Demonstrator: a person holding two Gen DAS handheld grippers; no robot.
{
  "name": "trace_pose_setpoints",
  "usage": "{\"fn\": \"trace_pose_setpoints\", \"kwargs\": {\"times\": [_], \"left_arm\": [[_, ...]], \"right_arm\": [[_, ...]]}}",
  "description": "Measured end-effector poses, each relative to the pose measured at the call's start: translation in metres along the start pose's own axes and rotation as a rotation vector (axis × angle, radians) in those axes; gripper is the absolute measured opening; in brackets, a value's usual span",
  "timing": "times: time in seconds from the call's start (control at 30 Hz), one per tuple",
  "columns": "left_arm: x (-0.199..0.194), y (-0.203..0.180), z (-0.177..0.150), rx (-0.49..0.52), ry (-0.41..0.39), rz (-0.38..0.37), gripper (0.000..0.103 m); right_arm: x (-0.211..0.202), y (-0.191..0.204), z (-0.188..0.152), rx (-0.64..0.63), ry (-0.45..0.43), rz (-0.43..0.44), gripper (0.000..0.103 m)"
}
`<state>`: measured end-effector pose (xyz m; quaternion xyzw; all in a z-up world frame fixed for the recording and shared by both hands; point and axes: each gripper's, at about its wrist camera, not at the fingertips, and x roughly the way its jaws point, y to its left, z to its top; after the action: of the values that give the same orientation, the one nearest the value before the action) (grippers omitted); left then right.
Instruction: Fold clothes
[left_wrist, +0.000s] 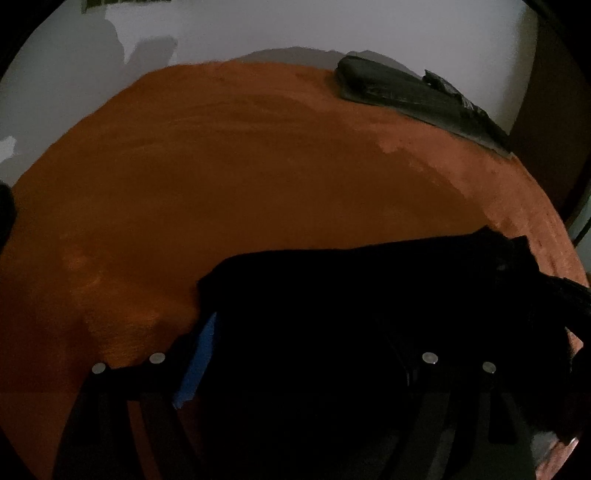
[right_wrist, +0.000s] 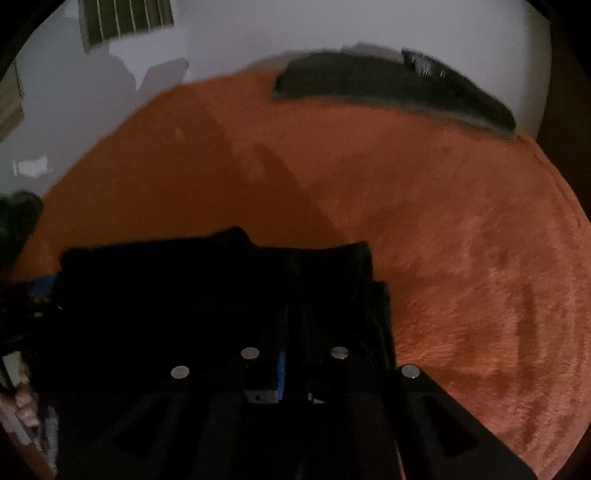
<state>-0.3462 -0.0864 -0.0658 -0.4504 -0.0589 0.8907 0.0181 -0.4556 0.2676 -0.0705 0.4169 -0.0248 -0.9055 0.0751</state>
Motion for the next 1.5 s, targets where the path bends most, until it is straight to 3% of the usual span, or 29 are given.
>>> {"fn": "trace_pose_setpoints", "kwargs": {"times": [0.2,0.37,0.5,0.7,0.77,0.9,0.97,1.07,1.27,1.4,1.5], "left_arm": [[-0.067,0.003,-0.03,-0.072,-0.022,-0.139,0.081],[-0.119,-0.018,-0.075,0.092,-0.154,-0.195,0.081],[-0.106,-0.022,-0.106,0.212,-0.043,-0.15,0.081],[-0.081,0.019,-0.121,0.136,0.109,-0.042,0.081],[-0.083,0.037,-0.123,0.106,0.127,-0.042,0.081],[-0.095,0.047,-0.131,0.148,0.117,-0.025,0.081],[-0.097,0.047,-0.131,0.157,0.118,-0.012,0.081],[-0.101,0.047,-0.132,0.17,0.119,0.007,0.081],[-0.109,0.046,-0.131,0.198,0.12,0.045,0.081],[-0.106,0.05,-0.118,0.178,0.121,0.03,0.081],[-0.098,0.062,-0.104,0.127,0.14,-0.022,0.081]], "right_arm": [[-0.06,0.038,-0.032,-0.002,-0.022,0.102,0.007],[-0.097,0.083,-0.088,-0.161,-0.015,0.137,0.007],[-0.102,0.096,-0.117,-0.216,0.055,0.153,0.007],[-0.08,0.06,-0.108,-0.184,0.115,0.098,0.013],[-0.081,0.039,-0.11,-0.144,0.137,0.043,0.013],[-0.093,-0.014,-0.119,-0.034,0.157,-0.09,0.008],[-0.1,-0.032,-0.121,-0.001,0.154,-0.166,0.016],[-0.104,-0.051,-0.12,0.064,0.171,-0.17,0.017],[-0.111,-0.041,-0.114,0.045,0.144,-0.125,0.016],[-0.112,-0.046,-0.11,0.065,0.152,-0.112,0.017],[-0.104,-0.054,-0.105,0.055,0.146,-0.097,0.019]]}}
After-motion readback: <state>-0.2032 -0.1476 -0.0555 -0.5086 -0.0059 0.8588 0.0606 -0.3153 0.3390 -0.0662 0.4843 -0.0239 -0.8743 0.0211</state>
